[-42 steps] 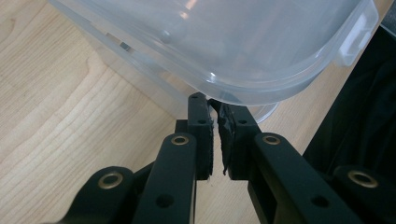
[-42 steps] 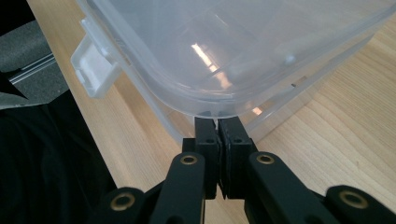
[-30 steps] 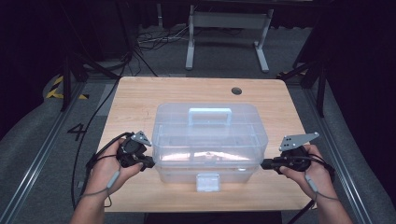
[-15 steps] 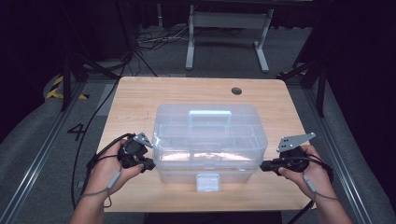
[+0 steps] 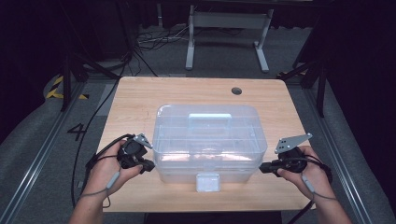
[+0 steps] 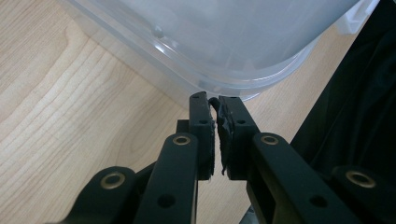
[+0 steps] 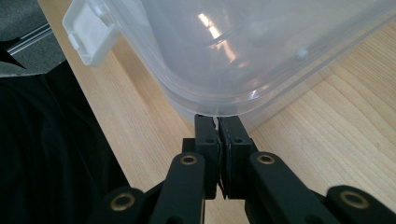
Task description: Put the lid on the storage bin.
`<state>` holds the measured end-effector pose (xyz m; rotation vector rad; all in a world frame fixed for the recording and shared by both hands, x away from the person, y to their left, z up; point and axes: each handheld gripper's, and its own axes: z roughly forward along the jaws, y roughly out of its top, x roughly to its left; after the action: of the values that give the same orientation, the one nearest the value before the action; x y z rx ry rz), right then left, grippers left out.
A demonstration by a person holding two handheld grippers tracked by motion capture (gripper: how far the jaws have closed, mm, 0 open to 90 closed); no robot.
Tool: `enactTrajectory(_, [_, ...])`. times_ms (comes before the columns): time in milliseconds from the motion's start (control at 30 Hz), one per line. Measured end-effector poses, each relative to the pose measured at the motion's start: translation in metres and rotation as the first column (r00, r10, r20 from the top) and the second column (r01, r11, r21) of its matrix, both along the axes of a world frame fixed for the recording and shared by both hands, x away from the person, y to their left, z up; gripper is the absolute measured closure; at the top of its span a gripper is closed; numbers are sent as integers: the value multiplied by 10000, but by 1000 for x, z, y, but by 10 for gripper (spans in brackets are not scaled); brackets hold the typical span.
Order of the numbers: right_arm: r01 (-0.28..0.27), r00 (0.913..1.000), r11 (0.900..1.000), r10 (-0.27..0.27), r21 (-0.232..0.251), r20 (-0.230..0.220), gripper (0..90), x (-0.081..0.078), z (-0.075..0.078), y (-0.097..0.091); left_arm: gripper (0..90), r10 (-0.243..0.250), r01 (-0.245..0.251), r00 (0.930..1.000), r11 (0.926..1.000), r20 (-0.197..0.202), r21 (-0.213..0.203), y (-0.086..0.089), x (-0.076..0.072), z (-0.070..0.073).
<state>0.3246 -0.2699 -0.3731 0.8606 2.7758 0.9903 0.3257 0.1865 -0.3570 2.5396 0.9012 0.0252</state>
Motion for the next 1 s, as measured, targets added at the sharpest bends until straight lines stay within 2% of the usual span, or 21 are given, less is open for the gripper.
enactTrajectory(267, [-45,9998,9999,42,-143,-181,873,0,-1,-1,852,-35,39,9998,9998,-173,201,1,0,-2])
enactTrajectory(333, [-112,9995,9997,106,-196,-299,868,0,-2,-2,851,-15,18,9997,9999,-242,103,2,1,-3])
enactTrajectory(567, [-102,9986,9992,122,391,-508,812,0,2,-9,792,258,-258,9997,9995,0,-157,15,-4,2])
enactTrajectory(633, [-113,9988,9985,138,539,-464,792,1,5,-11,756,464,-455,9987,9981,217,-424,19,-6,4])
enactTrajectory(800, [27,9996,9968,-5,795,-274,745,3,14,-18,665,1168,-1097,9903,9896,750,-930,28,-11,8])
enactTrajectory(833, [102,9997,9960,-82,887,-222,732,4,17,-20,652,1395,-1301,9868,9854,823,-1098,30,-11,8])
enactTrajectory(933, [333,9992,9933,-355,1105,185,693,7,25,-27,601,2067,-1865,9705,9699,1242,-1568,37,-13,8])
enactTrajectory(967, [411,9984,9921,-453,1188,328,676,9,27,-29,595,2163,-1940,9675,9671,1307,-1649,39,-13,9])
enactTrajectory(1000, [411,9984,9921,-453,1188,328,676,9,27,-29,589,2163,-1940,9675,9671,1307,-1649,39,-13,9])
